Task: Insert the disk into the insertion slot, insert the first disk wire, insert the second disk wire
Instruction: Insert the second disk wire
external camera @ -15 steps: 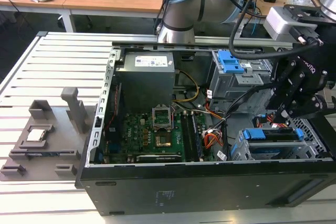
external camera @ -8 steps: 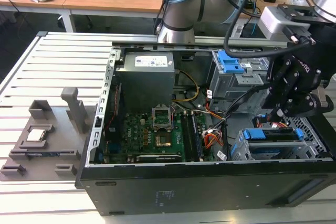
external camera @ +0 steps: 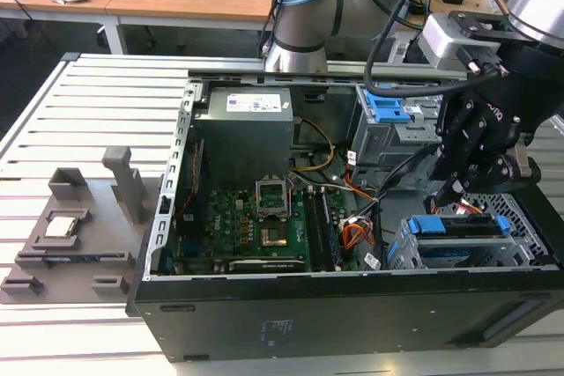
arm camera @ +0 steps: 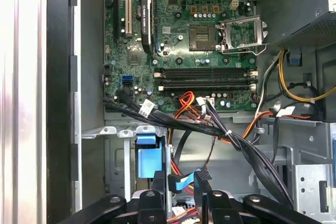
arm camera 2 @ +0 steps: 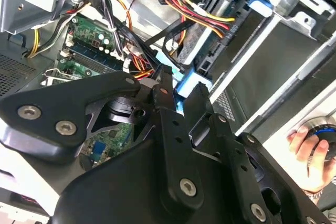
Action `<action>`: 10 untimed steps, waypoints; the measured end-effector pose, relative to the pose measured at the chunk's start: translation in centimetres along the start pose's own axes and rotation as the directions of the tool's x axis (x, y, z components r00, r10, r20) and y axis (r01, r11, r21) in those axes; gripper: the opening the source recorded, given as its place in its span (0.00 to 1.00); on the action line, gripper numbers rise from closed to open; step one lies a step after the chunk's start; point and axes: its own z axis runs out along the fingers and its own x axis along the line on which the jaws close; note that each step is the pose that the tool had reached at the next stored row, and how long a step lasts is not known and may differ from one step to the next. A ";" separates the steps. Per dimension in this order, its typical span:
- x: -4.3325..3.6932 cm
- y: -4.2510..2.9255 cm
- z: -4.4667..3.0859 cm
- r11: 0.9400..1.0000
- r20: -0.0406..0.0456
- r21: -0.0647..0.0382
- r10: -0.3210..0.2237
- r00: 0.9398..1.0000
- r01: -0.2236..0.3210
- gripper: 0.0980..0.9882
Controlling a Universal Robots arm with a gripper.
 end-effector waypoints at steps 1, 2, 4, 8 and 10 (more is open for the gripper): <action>-0.29 0.05 0.09 1.000 -0.001 0.000 -0.003 1.000 0.003 0.30; -0.65 0.12 0.19 1.000 -0.004 0.000 -0.006 1.000 0.006 0.30; -1.06 0.19 0.27 1.000 -0.012 0.000 -0.010 1.000 0.010 0.30; -2.00 0.21 0.54 1.000 -0.073 0.000 -0.027 0.997 0.027 0.30; -2.20 0.21 0.65 1.000 -0.086 0.000 -0.030 0.996 0.030 0.30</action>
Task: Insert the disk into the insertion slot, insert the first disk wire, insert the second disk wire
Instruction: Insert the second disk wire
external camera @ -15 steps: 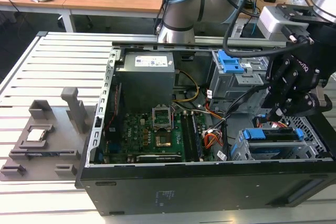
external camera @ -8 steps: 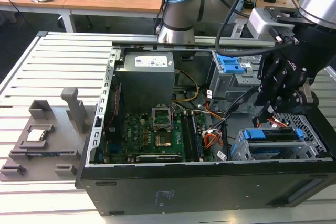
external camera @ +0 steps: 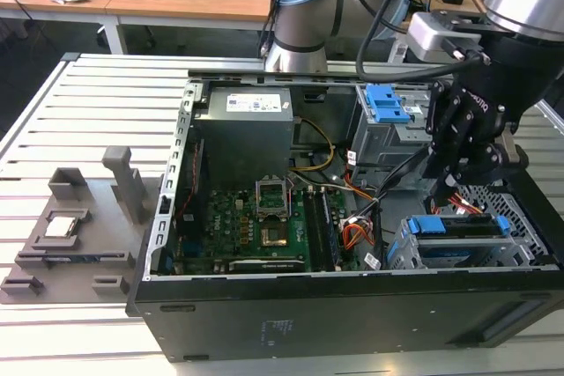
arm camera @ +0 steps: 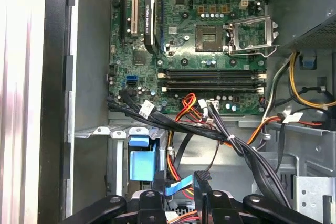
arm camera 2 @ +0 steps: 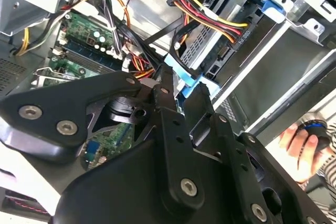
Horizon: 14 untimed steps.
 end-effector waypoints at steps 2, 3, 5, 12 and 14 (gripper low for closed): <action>-0.21 -0.01 0.13 1.000 -0.016 0.000 -0.003 1.000 0.003 0.30; -0.40 -0.02 0.26 1.000 -0.030 0.000 -0.006 1.000 0.006 0.30; -0.56 -0.04 0.43 1.000 -0.043 0.000 -0.009 0.999 0.009 0.30; -0.94 -0.08 1.06 1.000 -0.114 -0.001 -0.023 0.993 0.023 0.30; -0.96 -0.08 1.15 1.000 -0.130 -0.001 -0.024 0.991 0.024 0.30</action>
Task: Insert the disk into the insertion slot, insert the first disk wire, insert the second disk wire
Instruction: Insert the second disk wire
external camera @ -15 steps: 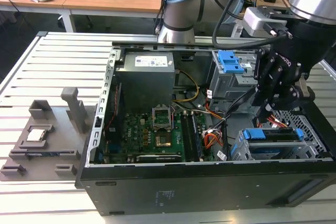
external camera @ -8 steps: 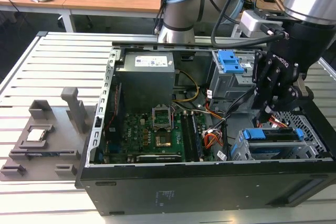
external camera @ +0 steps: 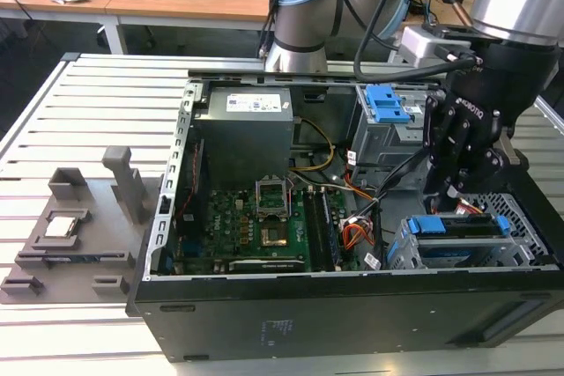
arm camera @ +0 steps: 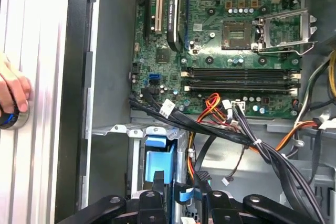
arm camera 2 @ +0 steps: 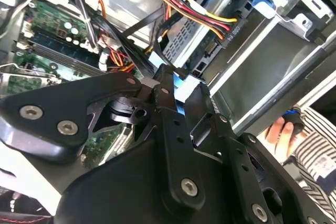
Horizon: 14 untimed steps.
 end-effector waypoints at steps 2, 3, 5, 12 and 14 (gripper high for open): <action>0.00 0.00 0.01 1.000 -0.009 0.000 0.000 1.000 0.000 0.30; 0.00 0.00 0.01 1.000 -0.010 0.000 0.000 1.000 0.000 0.30; 0.00 0.00 0.02 1.000 -0.010 0.000 0.000 1.000 0.000 0.30; 0.00 0.00 0.02 1.000 -0.010 0.000 0.000 1.000 0.000 0.05; 0.00 0.00 0.02 1.000 -0.010 0.000 0.000 1.000 0.000 0.05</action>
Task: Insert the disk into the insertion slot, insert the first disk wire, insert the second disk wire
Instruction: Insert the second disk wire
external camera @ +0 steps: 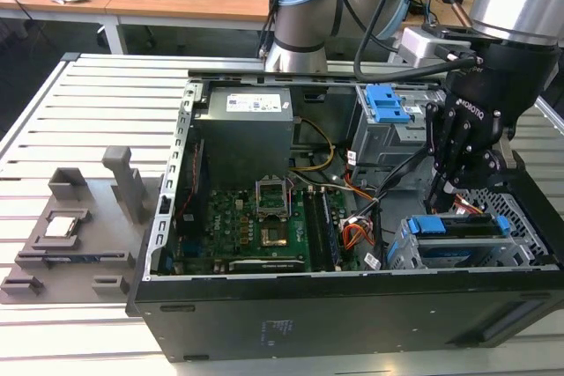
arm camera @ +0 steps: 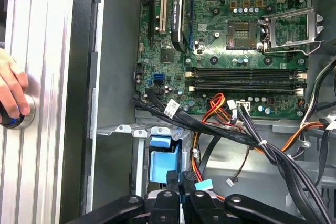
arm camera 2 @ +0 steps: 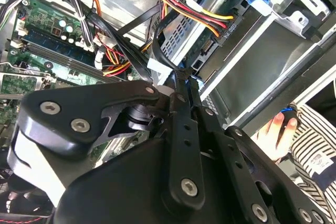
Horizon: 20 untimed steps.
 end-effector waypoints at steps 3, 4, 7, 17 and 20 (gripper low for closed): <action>0.00 0.00 0.00 1.000 0.000 0.000 0.000 1.000 0.000 0.05; 0.00 0.00 0.00 1.000 0.000 0.000 0.000 1.000 0.000 0.05; 0.03 0.00 0.01 1.000 0.007 0.000 0.000 1.000 0.000 0.05; 0.53 -0.17 0.11 1.000 0.098 0.005 -0.005 0.995 0.005 0.05; 0.71 -0.26 0.15 1.000 0.134 0.007 -0.007 0.991 0.006 0.05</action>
